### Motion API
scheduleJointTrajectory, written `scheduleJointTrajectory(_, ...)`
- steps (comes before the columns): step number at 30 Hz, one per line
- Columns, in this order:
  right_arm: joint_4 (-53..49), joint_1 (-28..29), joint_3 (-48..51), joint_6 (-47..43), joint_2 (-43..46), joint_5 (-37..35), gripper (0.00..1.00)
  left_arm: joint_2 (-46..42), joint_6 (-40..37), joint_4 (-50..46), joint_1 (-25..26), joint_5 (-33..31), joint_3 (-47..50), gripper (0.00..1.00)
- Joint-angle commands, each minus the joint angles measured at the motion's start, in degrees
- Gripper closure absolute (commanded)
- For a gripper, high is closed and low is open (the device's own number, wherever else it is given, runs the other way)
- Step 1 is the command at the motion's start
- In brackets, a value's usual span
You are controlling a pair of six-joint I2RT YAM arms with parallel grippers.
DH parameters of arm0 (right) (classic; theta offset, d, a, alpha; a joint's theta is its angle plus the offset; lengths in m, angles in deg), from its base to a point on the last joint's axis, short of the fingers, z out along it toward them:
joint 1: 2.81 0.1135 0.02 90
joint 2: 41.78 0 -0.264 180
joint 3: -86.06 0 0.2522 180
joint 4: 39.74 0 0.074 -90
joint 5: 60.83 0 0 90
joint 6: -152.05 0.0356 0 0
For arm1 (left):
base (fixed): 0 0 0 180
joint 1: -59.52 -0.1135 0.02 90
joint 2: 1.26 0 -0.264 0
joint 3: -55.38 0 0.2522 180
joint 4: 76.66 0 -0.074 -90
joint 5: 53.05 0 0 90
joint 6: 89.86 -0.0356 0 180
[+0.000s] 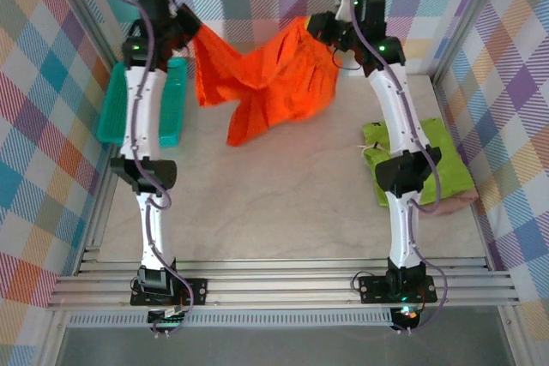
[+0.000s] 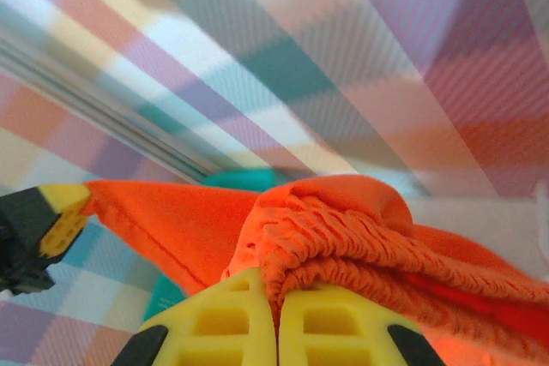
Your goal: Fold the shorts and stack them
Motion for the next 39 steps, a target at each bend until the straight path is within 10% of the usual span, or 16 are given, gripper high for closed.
scheduleJointTrajectory(1, 8.9, 0.4, 4.4, -3.8, 9.0, 3.1, 1.00, -13.6, -0.3, 8.3, -0.6, 0.7, 4.3, 1.00)
scheduleJointTrajectory(20, 23.1, -3.0, 74.2, -20.6, 41.3, 1.0, 1.00, -70.3, -11.9, 35.0, 10.5, -3.3, 96.9, 1.00)
scheduleJointTrajectory(30, 16.1, -0.5, 96.8, -10.5, 58.9, 4.7, 1.00, -80.0, -11.6, 22.8, 11.1, -19.2, 102.5, 1.00)
scheduleJointTrajectory(39, 8.5, 12.7, 111.1, -0.5, 68.4, -1.0, 1.00, -76.2, -16.6, 16.0, 11.1, -26.4, 94.8, 1.00)
